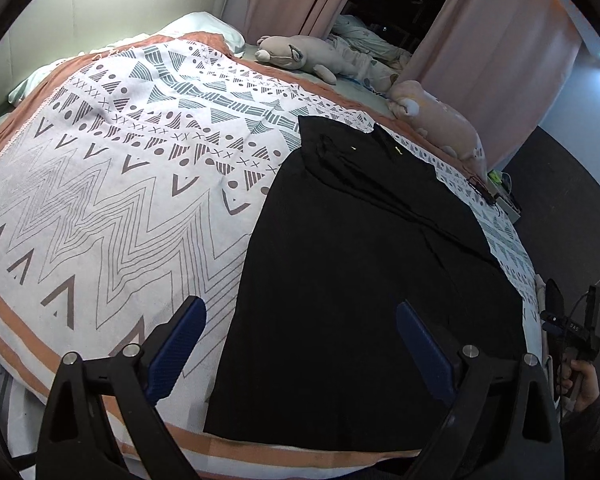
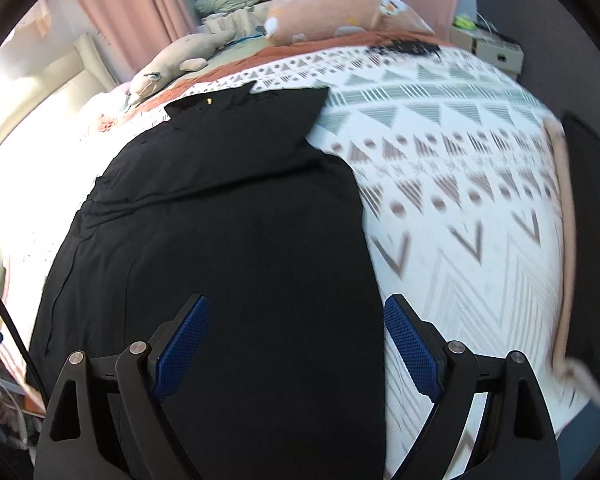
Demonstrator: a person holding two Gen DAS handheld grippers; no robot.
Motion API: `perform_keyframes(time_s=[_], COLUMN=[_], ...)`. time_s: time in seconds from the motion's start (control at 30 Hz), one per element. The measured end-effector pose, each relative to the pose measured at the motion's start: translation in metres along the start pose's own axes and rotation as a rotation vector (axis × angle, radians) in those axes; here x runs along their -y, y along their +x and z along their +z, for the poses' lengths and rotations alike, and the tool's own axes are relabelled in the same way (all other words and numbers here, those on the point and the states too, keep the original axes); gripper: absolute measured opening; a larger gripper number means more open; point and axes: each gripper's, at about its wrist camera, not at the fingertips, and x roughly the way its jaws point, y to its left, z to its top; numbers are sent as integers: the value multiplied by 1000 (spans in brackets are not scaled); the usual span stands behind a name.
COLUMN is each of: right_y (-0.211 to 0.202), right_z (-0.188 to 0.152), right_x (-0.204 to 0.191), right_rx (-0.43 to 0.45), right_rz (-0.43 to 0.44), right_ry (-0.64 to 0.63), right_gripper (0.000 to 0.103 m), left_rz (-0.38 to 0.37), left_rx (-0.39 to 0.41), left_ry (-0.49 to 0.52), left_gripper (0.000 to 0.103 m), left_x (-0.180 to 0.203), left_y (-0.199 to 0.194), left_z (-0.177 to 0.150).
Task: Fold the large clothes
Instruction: 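Open both tools and smooth the folded jacket flat, then grasp the hem end of the black jacket strip with both tools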
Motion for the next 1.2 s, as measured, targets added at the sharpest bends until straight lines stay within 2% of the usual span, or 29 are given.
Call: perform_keyframes(time_s=[0.27, 0.37, 0.5, 0.57, 0.63, 0.8, 1.2], right_y=[-32, -33, -30, -28, -24, -17, 29], right_z=[-55, -67, -85, -93, -100, -101, -71], right_x=[53, 68, 86, 91, 99, 105, 121], right_rx=[-39, -46, -60, -69, -92, -104, -128], right_rz=[93, 138, 177, 203, 245, 299, 399], right_ry=[114, 154, 195, 217, 258, 299, 341], right_gripper=[88, 88, 88, 82, 71, 70, 70], left_rz=[-58, -68, -78, -84, -91, -108, -240], left_rx=[-57, -87, -129, -150, -171, -219, -294], left_ry=[-33, -43, -78, -93, -109, -163, -270], left_gripper=[82, 73, 72, 72, 72, 72, 71], left_x=[-16, -24, -38, -44, -50, -63, -66], left_y=[3, 7, 16, 22, 28, 43, 80], left_z=[-12, -18, -25, -29, -32, -37, -22])
